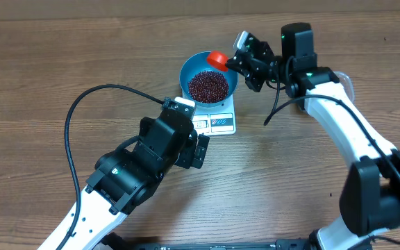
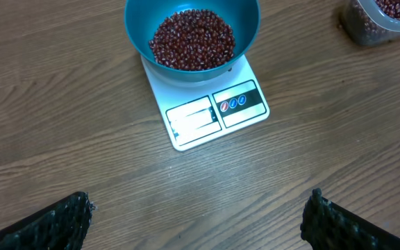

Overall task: Scoop item into bowl and weigh 150g on scale
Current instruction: 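Carry the empty scoop back right over the bean container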

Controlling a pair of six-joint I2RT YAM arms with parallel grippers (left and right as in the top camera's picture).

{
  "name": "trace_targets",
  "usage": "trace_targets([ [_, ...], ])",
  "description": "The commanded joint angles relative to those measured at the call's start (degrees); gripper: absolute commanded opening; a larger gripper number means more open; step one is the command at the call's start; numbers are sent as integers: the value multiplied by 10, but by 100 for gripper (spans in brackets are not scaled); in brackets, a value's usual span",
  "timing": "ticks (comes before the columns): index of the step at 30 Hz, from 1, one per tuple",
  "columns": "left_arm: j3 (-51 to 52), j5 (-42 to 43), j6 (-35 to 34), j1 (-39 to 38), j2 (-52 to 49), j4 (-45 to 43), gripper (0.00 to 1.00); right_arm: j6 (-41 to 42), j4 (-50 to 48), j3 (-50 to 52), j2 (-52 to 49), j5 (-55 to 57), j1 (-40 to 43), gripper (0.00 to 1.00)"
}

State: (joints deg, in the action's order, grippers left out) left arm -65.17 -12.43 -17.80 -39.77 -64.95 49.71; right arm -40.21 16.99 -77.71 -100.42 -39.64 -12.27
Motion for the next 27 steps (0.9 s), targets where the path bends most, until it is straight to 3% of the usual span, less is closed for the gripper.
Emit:
trace_targets([
  [1, 1, 3, 11, 0, -3, -2, 99, 68, 20, -11, 82, 3, 12, 4],
  [5, 1, 3, 11, 0, -3, -2, 99, 105, 68, -11, 121, 75, 23, 4],
  [12, 1, 3, 11, 0, -3, -2, 100, 256, 114, -11, 136, 303, 41, 4],
  [19, 1, 3, 11, 0, -3, -2, 100, 365, 157, -11, 136, 455, 70, 4],
  [27, 1, 3, 11, 0, -3, -2, 100, 389, 236, -10, 136, 486, 121, 4],
])
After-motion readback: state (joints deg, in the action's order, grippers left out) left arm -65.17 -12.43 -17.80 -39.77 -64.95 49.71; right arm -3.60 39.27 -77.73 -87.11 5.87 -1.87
